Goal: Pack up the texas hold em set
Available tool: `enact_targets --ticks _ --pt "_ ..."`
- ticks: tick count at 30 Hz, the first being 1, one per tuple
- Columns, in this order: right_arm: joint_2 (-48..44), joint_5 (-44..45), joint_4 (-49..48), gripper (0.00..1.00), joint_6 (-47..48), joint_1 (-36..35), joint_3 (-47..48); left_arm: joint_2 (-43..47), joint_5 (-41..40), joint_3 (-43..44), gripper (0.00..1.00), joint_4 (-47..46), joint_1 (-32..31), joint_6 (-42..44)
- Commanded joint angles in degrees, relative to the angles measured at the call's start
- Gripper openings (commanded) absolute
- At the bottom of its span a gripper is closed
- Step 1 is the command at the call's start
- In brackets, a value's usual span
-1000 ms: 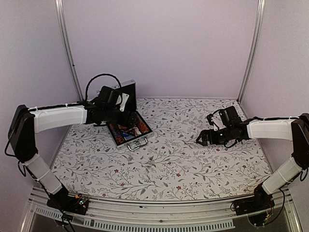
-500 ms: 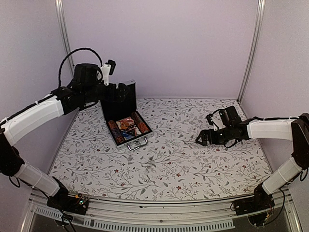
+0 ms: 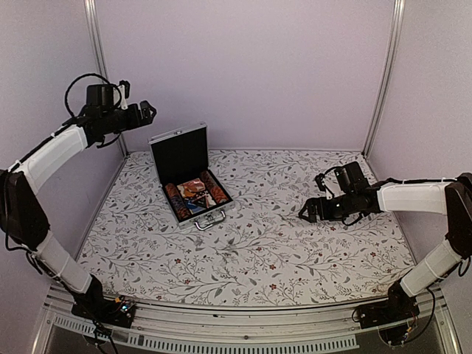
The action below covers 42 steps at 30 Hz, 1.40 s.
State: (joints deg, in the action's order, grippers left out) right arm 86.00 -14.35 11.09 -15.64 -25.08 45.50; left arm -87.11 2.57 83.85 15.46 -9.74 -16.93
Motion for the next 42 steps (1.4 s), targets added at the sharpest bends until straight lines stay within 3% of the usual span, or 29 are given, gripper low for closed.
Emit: enact_targets --ticks 1,9,17,22,27,35,42 --pt "-2.0 -0.4 -0.3 0.99 -0.2 0.2 0.4 -6.2 10.6 2.1 1.0 -0.2 4.3 -4.1" --pt "-3.9 -0.4 -0.3 0.99 -0.9 0.2 -0.9 -14.5 24.7 5.5 0.98 -0.9 5.4 -6.9" --pt "-3.3 -1.1 -1.0 0.99 -1.2 0.2 -1.1 -8.4 29.9 -5.0 0.94 -3.2 0.4 -5.6" --pt "-2.0 -2.3 -1.9 0.99 -1.5 0.2 -0.9 -1.6 28.2 -11.5 0.94 -2.6 -3.7 -3.9" --pt "-0.8 -4.0 -3.6 0.99 -2.2 0.1 -0.8 3.5 20.9 -17.4 0.98 -3.6 -5.6 -2.8" --pt "3.0 -8.8 -8.2 0.99 -4.2 -2.6 2.0 -2.1 12.4 -22.5 1.0 -10.8 -4.2 -7.6" --pt "15.2 -13.3 -12.4 0.99 -5.9 -8.8 14.5 -3.0 8.6 -27.0 1.0 -14.5 -2.6 -10.9"
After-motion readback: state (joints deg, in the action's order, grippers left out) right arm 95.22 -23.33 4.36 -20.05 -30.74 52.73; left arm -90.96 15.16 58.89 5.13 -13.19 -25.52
